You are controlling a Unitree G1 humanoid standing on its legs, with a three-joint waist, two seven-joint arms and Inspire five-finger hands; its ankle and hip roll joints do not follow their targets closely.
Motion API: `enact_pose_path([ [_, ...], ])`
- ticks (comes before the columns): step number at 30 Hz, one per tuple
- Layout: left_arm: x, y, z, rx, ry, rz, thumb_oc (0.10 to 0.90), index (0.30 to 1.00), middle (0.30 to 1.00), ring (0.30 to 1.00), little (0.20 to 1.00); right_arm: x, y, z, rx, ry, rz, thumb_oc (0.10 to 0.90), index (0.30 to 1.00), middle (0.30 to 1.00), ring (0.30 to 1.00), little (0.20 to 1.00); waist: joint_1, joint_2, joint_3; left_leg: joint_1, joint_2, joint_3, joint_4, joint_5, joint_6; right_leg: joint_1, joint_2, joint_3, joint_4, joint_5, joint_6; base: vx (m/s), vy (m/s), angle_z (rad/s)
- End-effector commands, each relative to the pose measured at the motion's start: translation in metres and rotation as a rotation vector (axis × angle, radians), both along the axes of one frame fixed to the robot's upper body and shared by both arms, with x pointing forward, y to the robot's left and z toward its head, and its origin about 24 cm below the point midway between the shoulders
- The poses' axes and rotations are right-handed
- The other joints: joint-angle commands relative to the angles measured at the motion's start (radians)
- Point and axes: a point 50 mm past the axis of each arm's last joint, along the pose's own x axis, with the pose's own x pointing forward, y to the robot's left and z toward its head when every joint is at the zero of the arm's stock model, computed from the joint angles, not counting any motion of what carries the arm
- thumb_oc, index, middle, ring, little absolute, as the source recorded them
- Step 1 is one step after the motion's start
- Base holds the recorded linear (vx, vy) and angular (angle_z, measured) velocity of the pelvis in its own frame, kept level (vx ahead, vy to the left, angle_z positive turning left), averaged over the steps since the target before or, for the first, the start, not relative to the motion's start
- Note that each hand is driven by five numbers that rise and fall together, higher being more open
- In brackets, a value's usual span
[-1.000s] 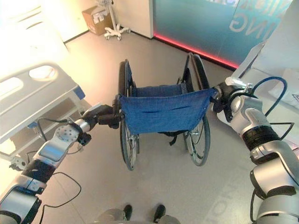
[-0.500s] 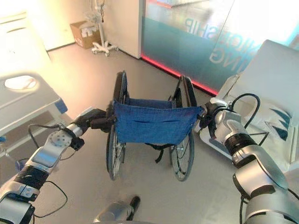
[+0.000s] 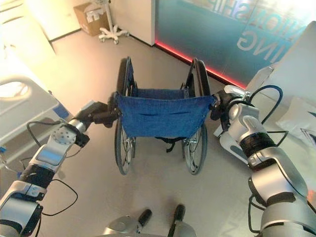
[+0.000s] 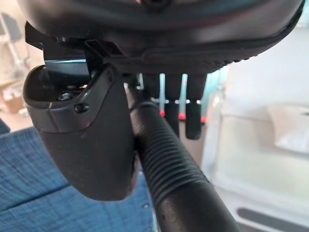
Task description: Push the wheelchair next to the bed
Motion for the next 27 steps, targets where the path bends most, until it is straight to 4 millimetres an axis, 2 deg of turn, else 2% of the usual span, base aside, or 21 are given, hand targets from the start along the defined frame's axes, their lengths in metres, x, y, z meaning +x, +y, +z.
enact_pose_path([
  [1, -0.031, 0.027, -0.064, 0.212, 0.242, 0.052, 0.400, 0.300, 0.300, 0.300, 0.300, 0.006, 0.093, 0.016, -0.077, -0.028, 0.458, 0.400, 0.300, 0.300, 0.300, 0.300, 0.036, -0.053, 0.027, 0.093, -0.008, 0.162, 0.128, -0.180, -0.030, 0.007, -0.066, 0.071, 0.021, 0.253, -0.008, 0.67, -0.600, 1.08],
  [2, -0.032, 0.026, -0.067, 0.221, 0.243, 0.040, 0.400, 0.300, 0.300, 0.300, 0.300, 0.006, 0.089, 0.016, -0.076, -0.022, 0.448, 0.400, 0.300, 0.300, 0.300, 0.300, 0.026, -0.055, 0.018, 0.102, 0.008, 0.149, 0.146, -0.187, -0.039, 0.022, -0.055, 0.093, 0.041, 0.230, -0.004, 0.55, -0.490, 1.27],
  [4, -0.035, 0.025, -0.073, 0.200, 0.264, 0.052, 0.400, 0.300, 0.300, 0.300, 0.300, 0.005, 0.087, 0.018, -0.068, -0.007, 0.456, 0.400, 0.300, 0.300, 0.300, 0.300, 0.015, -0.054, 0.001, 0.118, 0.035, 0.144, 0.152, -0.174, -0.056, 0.031, -0.048, 0.095, 0.094, 0.205, 0.002, 0.44, -0.363, 1.48],
  [5, -0.036, 0.025, -0.077, 0.180, 0.285, 0.065, 0.400, 0.300, 0.300, 0.300, 0.300, 0.005, 0.089, 0.022, -0.068, 0.003, 0.471, 0.400, 0.300, 0.300, 0.300, 0.300, 0.008, -0.055, -0.009, 0.137, 0.071, 0.156, 0.151, -0.153, -0.079, 0.032, -0.049, 0.072, 0.164, 0.186, 0.001, 0.44, -0.364, 1.39],
  [6, -0.034, 0.022, -0.079, 0.183, 0.306, 0.084, 0.400, 0.300, 0.300, 0.300, 0.300, 0.005, 0.091, 0.025, -0.073, 0.009, 0.489, 0.400, 0.300, 0.300, 0.300, 0.300, -0.004, -0.052, -0.017, 0.141, 0.114, 0.192, 0.145, -0.096, -0.109, 0.047, -0.040, 0.033, 0.189, 0.148, -0.014, 0.46, -0.381, 1.13],
  [7, -0.034, 0.019, -0.080, 0.184, 0.311, 0.089, 0.400, 0.300, 0.300, 0.300, 0.300, 0.005, 0.090, 0.027, -0.077, 0.009, 0.492, 0.400, 0.300, 0.300, 0.300, 0.300, -0.010, -0.047, -0.020, 0.133, 0.136, 0.211, 0.146, -0.050, -0.119, 0.058, -0.034, 0.017, 0.195, 0.131, -0.024, 0.35, -0.307, 0.59],
  [10, -0.029, 0.014, -0.079, 0.168, 0.305, 0.112, 0.400, 0.300, 0.300, 0.300, 0.300, 0.005, 0.091, 0.030, -0.091, -0.007, 0.504, 0.400, 0.300, 0.300, 0.300, 0.300, -0.031, -0.036, -0.020, 0.121, 0.181, 0.240, 0.156, 0.025, -0.139, 0.080, -0.018, -0.016, 0.219, 0.082, -0.045, 0.25, -0.259, 0.74],
  [11, -0.027, 0.013, -0.078, 0.159, 0.298, 0.127, 0.400, 0.300, 0.300, 0.300, 0.300, 0.004, 0.095, 0.033, -0.102, -0.020, 0.513, 0.400, 0.300, 0.300, 0.300, 0.300, -0.044, -0.031, -0.018, 0.132, 0.194, 0.256, 0.156, 0.034, -0.145, 0.081, -0.014, -0.033, 0.225, 0.071, -0.051, 0.30, -0.390, 0.72],
  [12, -0.025, 0.010, -0.076, 0.154, 0.295, 0.128, 0.400, 0.300, 0.300, 0.300, 0.300, 0.004, 0.095, 0.036, -0.116, -0.027, 0.510, 0.400, 0.300, 0.300, 0.300, 0.300, -0.056, -0.023, -0.021, 0.139, 0.213, 0.282, 0.159, 0.068, -0.150, 0.079, -0.007, -0.052, 0.233, 0.057, -0.063, 0.23, -0.299, 0.50],
  [14, -0.024, 0.009, -0.074, 0.153, 0.297, 0.120, 0.400, 0.300, 0.300, 0.300, 0.300, 0.004, 0.094, 0.035, -0.123, -0.027, 0.505, 0.400, 0.300, 0.300, 0.300, 0.300, -0.064, -0.021, -0.024, 0.143, 0.221, 0.290, 0.159, 0.083, -0.155, 0.084, -0.004, -0.066, 0.233, 0.050, -0.069, 0.19, -0.212, 0.46],
  [16, -0.023, 0.007, -0.072, 0.152, 0.299, 0.109, 0.400, 0.300, 0.300, 0.300, 0.300, 0.003, 0.090, 0.033, -0.129, -0.028, 0.503, 0.400, 0.300, 0.300, 0.300, 0.300, -0.072, -0.016, -0.031, 0.142, 0.208, 0.313, 0.167, 0.092, -0.154, 0.102, 0.010, -0.092, 0.229, 0.029, -0.086, 0.29, -0.299, 0.39],
  [18, -0.024, 0.007, -0.072, 0.155, 0.304, 0.104, 0.400, 0.300, 0.300, 0.300, 0.300, 0.003, 0.091, 0.030, -0.124, -0.029, 0.509, 0.400, 0.300, 0.300, 0.300, 0.300, -0.056, -0.013, -0.031, 0.125, 0.162, 0.294, 0.163, 0.064, -0.143, 0.126, 0.027, -0.095, 0.221, 0.019, -0.092, 0.34, -0.297, 0.27],
  [19, -0.027, 0.006, -0.074, 0.161, 0.294, 0.102, 0.400, 0.300, 0.300, 0.300, 0.300, 0.004, 0.097, 0.027, -0.128, -0.040, 0.524, 0.400, 0.300, 0.300, 0.300, 0.300, -0.018, -0.005, -0.018, 0.067, 0.079, 0.277, 0.100, 0.030, -0.122, 0.170, 0.060, -0.091, 0.201, 0.012, -0.095, 0.36, -0.293, 0.15],
  [20, -0.028, 0.005, -0.074, 0.160, 0.291, 0.101, 0.400, 0.300, 0.300, 0.300, 0.300, 0.004, 0.098, 0.027, -0.129, -0.042, 0.525, 0.400, 0.300, 0.300, 0.300, 0.300, -0.010, -0.002, -0.014, 0.062, 0.072, 0.281, 0.090, 0.025, -0.120, 0.181, 0.066, -0.090, 0.198, 0.007, -0.096, 0.37, -0.288, 0.10],
  [22, -0.032, 0.000, -0.076, 0.155, 0.272, 0.069, 0.400, 0.300, 0.300, 0.300, 0.300, 0.005, 0.102, 0.024, -0.142, -0.053, 0.509, 0.400, 0.300, 0.300, 0.300, 0.300, 0.046, 0.012, 0.012, -0.048, 0.014, 0.312, 0.062, 0.074, -0.121, 0.262, 0.093, -0.091, 0.164, -0.016, -0.104, 0.26, -0.150, -0.05],
  [23, -0.035, -0.002, -0.078, 0.154, 0.266, 0.050, 0.400, 0.300, 0.300, 0.300, 0.300, 0.006, 0.103, 0.022, -0.146, -0.059, 0.498, 0.400, 0.300, 0.300, 0.300, 0.300, 0.077, 0.024, 0.022, -0.119, -0.010, 0.311, 0.044, 0.126, -0.123, 0.295, 0.112, -0.093, 0.150, -0.026, -0.112, 0.41, -0.186, -0.29],
  [24, -0.040, -0.002, -0.081, 0.158, 0.261, 0.023, 0.400, 0.300, 0.300, 0.300, 0.300, 0.008, 0.103, 0.022, -0.147, -0.066, 0.487, 0.400, 0.300, 0.300, 0.300, 0.300, 0.126, 0.033, 0.033, -0.200, -0.039, 0.315, 0.020, 0.197, -0.126, 0.346, 0.139, -0.079, 0.126, -0.048, -0.125, 0.46, -0.180, -0.47],
  [26, -0.041, 0.004, -0.075, 0.169, 0.260, -0.006, 0.400, 0.300, 0.300, 0.300, 0.300, 0.015, 0.102, 0.026, -0.151, -0.065, 0.492, 0.400, 0.300, 0.300, 0.300, 0.300, 0.181, 0.048, 0.034, -0.251, -0.061, 0.348, -0.030, 0.262, -0.122, 0.393, 0.179, -0.075, 0.117, -0.076, -0.142, 0.52, -0.136, -0.89],
  [27, -0.041, 0.005, -0.074, 0.169, 0.259, -0.008, 0.400, 0.300, 0.300, 0.300, 0.300, 0.016, 0.101, 0.027, -0.153, -0.066, 0.495, 0.400, 0.300, 0.300, 0.300, 0.300, 0.184, 0.048, 0.034, -0.254, -0.064, 0.356, -0.026, 0.263, -0.120, 0.394, 0.182, -0.077, 0.119, -0.079, -0.143, 0.40, -0.051, -1.27],
])
